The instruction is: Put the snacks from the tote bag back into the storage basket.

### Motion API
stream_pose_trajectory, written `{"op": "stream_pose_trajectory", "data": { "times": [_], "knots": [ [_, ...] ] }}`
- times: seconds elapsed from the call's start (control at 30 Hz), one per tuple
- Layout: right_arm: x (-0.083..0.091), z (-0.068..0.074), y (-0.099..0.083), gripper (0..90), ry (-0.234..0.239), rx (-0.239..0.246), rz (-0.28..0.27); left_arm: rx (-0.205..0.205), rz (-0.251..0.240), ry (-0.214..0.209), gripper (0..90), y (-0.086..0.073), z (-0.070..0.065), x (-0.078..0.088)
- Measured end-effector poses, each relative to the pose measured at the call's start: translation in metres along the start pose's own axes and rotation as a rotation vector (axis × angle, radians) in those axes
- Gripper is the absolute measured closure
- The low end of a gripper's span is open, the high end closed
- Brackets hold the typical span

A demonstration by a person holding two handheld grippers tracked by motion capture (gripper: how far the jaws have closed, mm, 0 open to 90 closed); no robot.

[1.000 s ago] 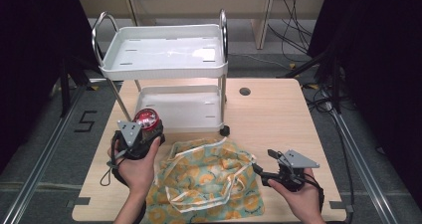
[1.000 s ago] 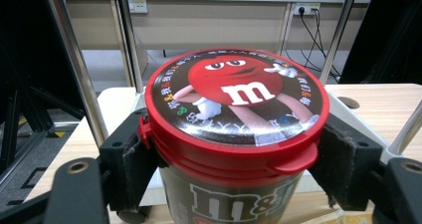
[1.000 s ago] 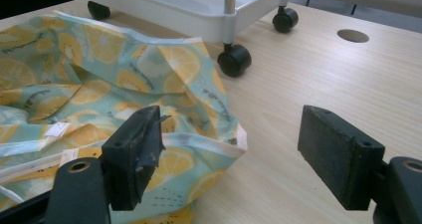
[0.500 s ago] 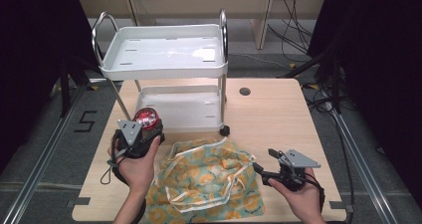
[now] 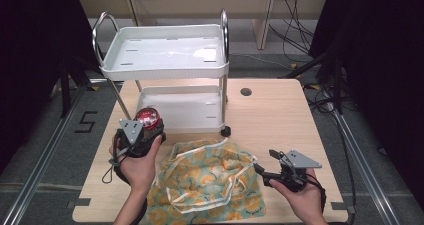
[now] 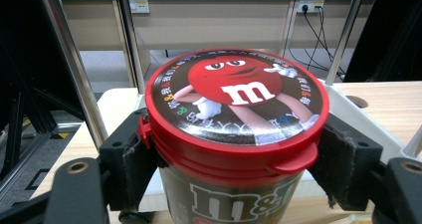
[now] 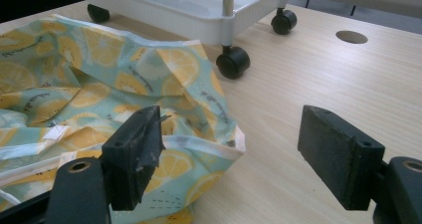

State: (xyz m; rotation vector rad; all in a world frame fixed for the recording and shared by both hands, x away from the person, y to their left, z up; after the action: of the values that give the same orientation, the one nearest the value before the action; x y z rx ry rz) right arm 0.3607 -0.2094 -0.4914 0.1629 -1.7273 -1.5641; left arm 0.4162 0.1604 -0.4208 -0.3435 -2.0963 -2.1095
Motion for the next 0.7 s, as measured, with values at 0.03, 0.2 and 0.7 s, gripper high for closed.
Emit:
{"op": "stream_pose_trajectory", "data": {
  "times": [0.03,0.2,0.7],
  "knots": [
    [0.0,0.002,-0.001,26.5,0.0,-0.029,0.008,0.001,0.002,0.002,25.5,0.0,0.0,-0.001],
    [0.0,0.001,0.0,26.4,-0.002,-0.022,0.002,-0.004,0.005,0.008,25.5,-0.001,0.001,-0.005],
    [0.0,-0.001,0.001,26.5,-0.001,-0.001,-0.006,0.002,0.014,0.024,25.4,-0.003,0.004,-0.014]
  ]
}}
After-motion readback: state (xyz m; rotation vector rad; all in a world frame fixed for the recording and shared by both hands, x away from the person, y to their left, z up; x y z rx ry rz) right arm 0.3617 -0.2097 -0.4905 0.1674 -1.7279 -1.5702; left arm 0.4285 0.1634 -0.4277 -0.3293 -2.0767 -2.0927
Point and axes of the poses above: each handheld gripper's, and its own axes: x roughly backward along the jaws, y roughly out of its top, z roughly to its left, the point moved 6 cm from there along -x, roughly forward along the jaws, and after that the axes turned 3 degrees about -x, right-handed, at the moved point
